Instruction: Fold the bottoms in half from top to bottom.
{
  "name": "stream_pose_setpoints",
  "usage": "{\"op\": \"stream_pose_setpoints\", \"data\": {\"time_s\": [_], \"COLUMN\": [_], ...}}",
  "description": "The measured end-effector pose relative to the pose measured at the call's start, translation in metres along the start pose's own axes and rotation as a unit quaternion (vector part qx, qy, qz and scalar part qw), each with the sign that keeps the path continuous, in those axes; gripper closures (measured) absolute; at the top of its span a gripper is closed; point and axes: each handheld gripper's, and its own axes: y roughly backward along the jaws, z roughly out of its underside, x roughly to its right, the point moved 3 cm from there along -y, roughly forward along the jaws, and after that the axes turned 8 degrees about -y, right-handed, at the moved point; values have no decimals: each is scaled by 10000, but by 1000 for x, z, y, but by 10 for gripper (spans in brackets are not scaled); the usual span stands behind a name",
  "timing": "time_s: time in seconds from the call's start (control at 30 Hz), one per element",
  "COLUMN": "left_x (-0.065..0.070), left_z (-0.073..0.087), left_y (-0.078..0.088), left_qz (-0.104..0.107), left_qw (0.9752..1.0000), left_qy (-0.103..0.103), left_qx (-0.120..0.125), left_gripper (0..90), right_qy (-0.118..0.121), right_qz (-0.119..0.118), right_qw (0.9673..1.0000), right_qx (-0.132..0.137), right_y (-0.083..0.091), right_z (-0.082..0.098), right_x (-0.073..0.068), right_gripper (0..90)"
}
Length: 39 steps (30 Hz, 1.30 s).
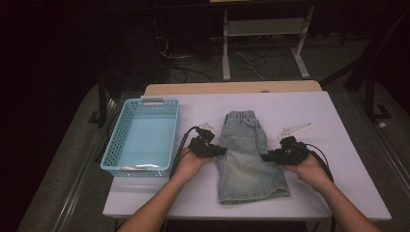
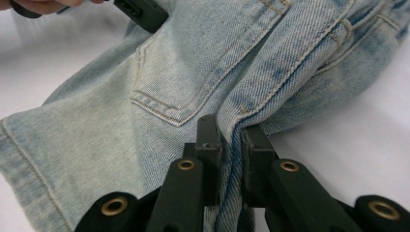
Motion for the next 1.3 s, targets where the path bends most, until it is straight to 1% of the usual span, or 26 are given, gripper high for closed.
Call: {"op": "stream_pose_setpoints", "data": {"time_s": [0.17, 0.2, 0.3, 0.37, 0.4, 0.43, 0.47, 0.53, 0.57, 0.63, 0.67, 0.73, 0.8, 0.9, 1.0, 1.07, 1.17, 1.23, 1.3], "left_x": [0, 1, 2, 3, 4, 5, 6, 10, 11, 15, 16, 20, 23, 30, 36, 39, 41, 43, 44], "left_z": [2, 2, 5, 8, 10, 12, 13, 13, 14, 14, 15, 17, 20, 27, 33, 36, 41, 44, 47], "left_y": [-1, -2, -2, -3, -3, -2, -1, 4, 7, 12, 14, 17, 20, 24, 27, 28, 30, 31, 33], "left_qz": [-14, -28, -61, -138, -200, -294, -315, -295, -360, -423, -424, -332, -251, -138, -75, -47, -26, -44, -65], "left_qw": [10000, 10000, 10000, 9998, 9997, 9994, 9993, 9989, 9984, 9974, 9971, 9971, 9972, 9971, 9969, 9969, 9969, 9971, 9971], "left_qy": [-25, -35, -45, -98, -126, -179, -181, -252, -320, -403, -436, -445, -467, -494, -549, -598, -586, -564, -610], "left_qx": [5, -15, 32, 61, 68, 81, 95, 267, 304, 424, 455, 523, 536, 556, 559, 515, 517, 503, 459], "left_gripper": [832, 832, 831, 797, 760, 689, 594, 487, 410, 329, 310, 282, 247, 198, 162, 143, 119, 102, 102], "right_qy": [49, 76, 98, 167, 155, 149, 129, 84, 69, 57, 79, 110, 110, 150, 162, 162, 156, 149, 156], "right_qz": [34, 69, 117, 224, 250, 234, 228, 271, 270, 333, 345, 334, 306, 316, 319, 275, 230, 196, 146], "right_qw": [10000, 9999, 9999, 9996, 9996, 9996, 9996, 9994, 9993, 9989, 9988, 9986, 9986, 9989, 9989, 9992, 9995, 9997, 9998], "right_qx": [10, 14, -4, 11, 26, 47, 100, 177, 250, 311, 344, 404, 415, 326, 289, 260, 156, 89, 32], "right_y": [0, 0, -2, -4, -5, -5, -3, 0, 2, 7, 10, 16, 21, 28, 34, 37, 38, 39, 40], "right_z": [1, 1, 1, 2, 3, 3, 4, 5, 6, 8, 9, 11, 16, 24, 32, 36, 44, 49, 54], "right_x": [-3, -2, 2, 4, 5, 6, 7, 9, 9, 10, 10, 10, 10, 9, 7, 5, 2, -1, -4], "right_gripper": [799, 799, 798, 791, 781, 748, 672, 547, 493, 437, 424, 416, 429, 457, 483, 486, 486, 484, 487]}}
